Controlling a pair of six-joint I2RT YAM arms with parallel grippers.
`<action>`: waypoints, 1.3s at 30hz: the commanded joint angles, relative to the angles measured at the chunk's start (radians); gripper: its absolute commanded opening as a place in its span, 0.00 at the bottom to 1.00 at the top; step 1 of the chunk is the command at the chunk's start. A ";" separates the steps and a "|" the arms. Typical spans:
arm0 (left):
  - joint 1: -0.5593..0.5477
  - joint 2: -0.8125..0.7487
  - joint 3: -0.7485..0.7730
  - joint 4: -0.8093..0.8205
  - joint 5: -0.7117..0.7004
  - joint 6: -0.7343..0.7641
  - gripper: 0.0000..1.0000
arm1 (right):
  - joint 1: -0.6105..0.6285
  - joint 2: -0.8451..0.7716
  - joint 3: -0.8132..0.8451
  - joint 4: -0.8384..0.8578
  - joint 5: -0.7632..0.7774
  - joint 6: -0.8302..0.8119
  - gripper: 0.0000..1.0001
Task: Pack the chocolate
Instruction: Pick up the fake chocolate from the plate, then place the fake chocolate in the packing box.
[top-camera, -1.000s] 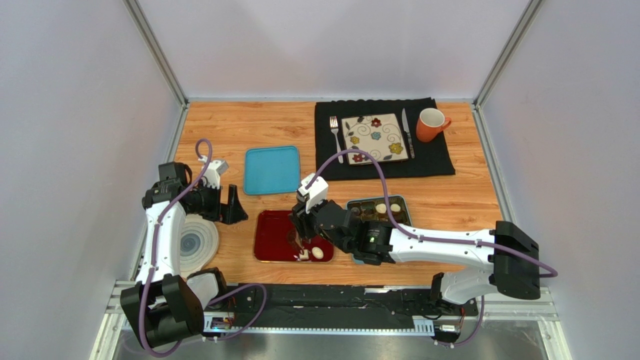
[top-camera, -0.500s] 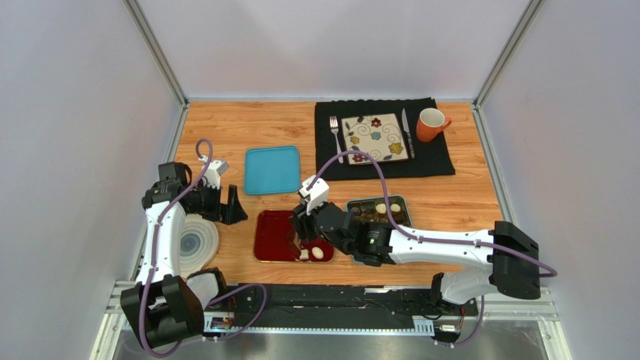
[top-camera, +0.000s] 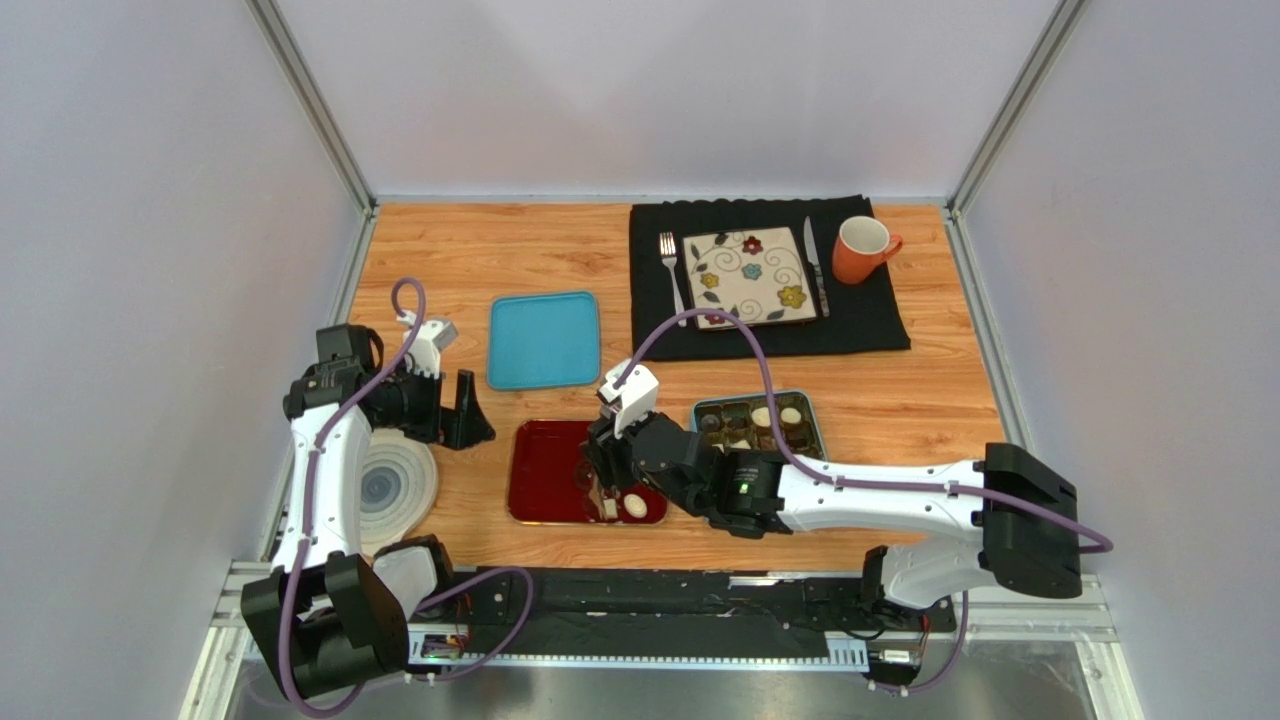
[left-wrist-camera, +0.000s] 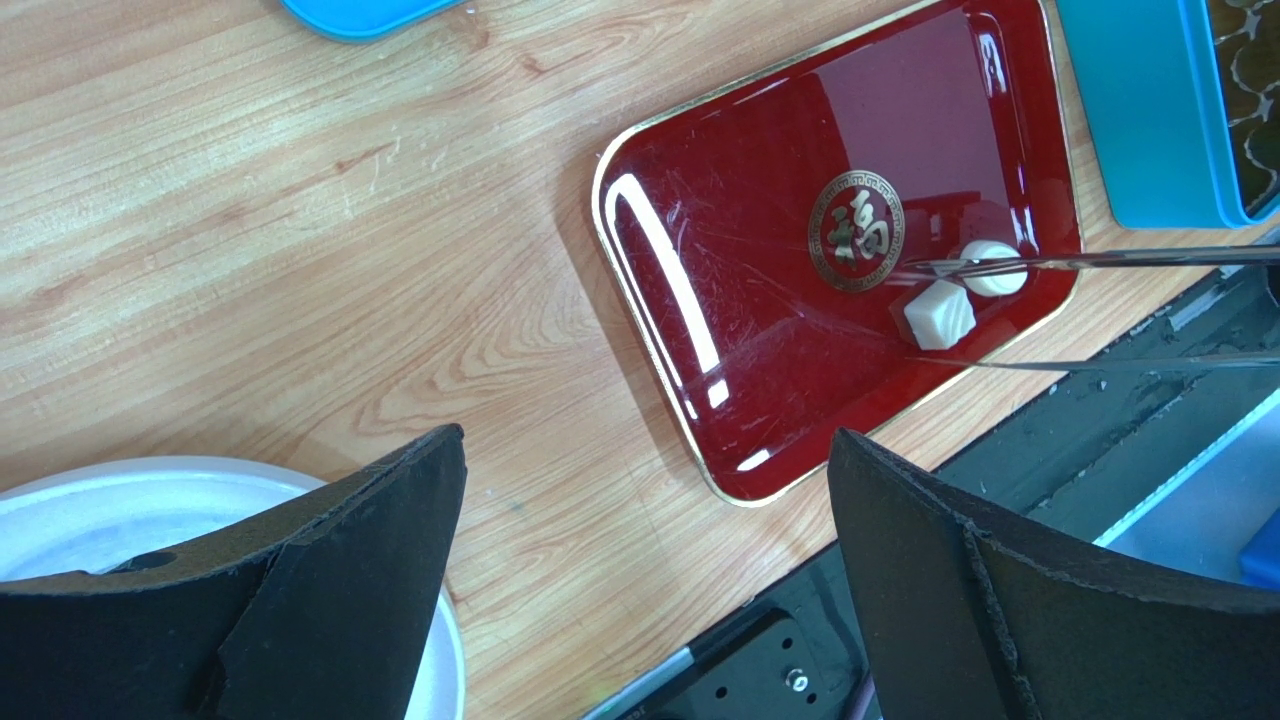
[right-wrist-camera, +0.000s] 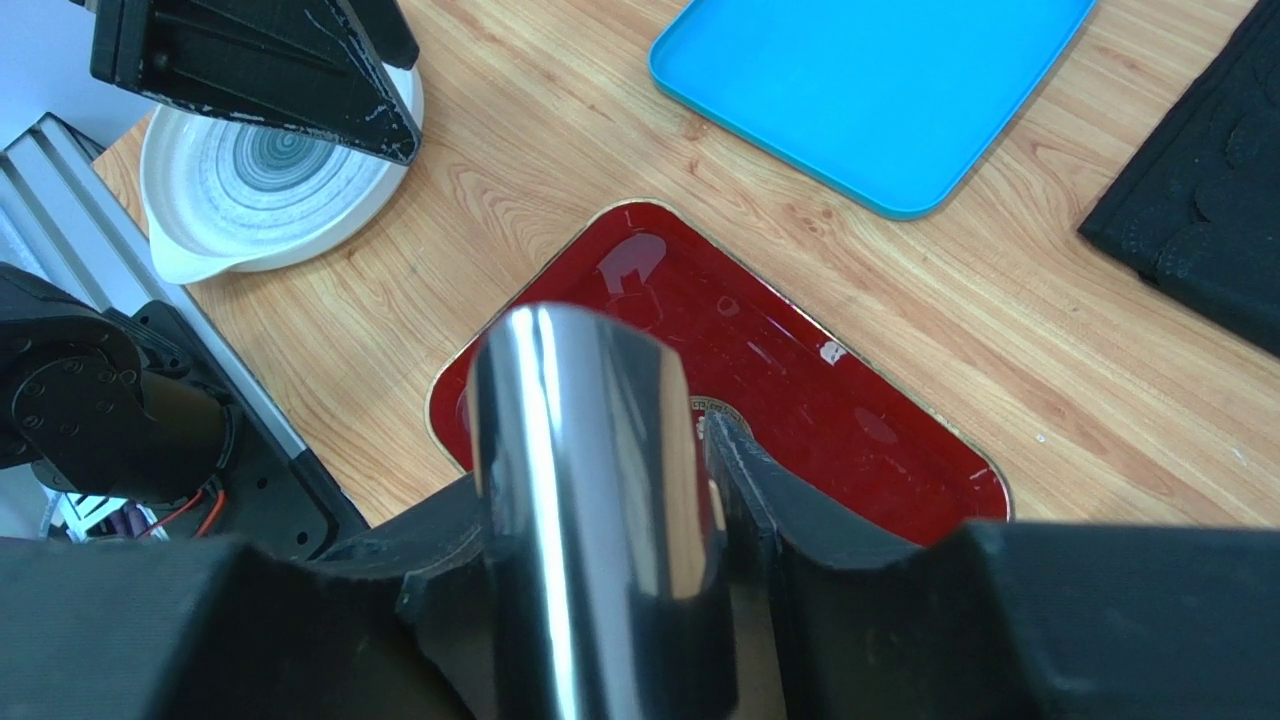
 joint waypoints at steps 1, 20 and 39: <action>0.008 -0.019 0.038 -0.005 0.001 0.022 0.99 | 0.011 -0.002 -0.015 0.049 0.015 0.029 0.41; 0.006 -0.022 0.029 -0.004 -0.002 0.019 0.99 | -0.044 -0.123 0.064 -0.058 0.110 -0.097 0.22; 0.006 -0.013 0.025 0.007 0.017 0.010 0.99 | -0.188 -0.669 -0.043 -0.623 0.400 0.000 0.21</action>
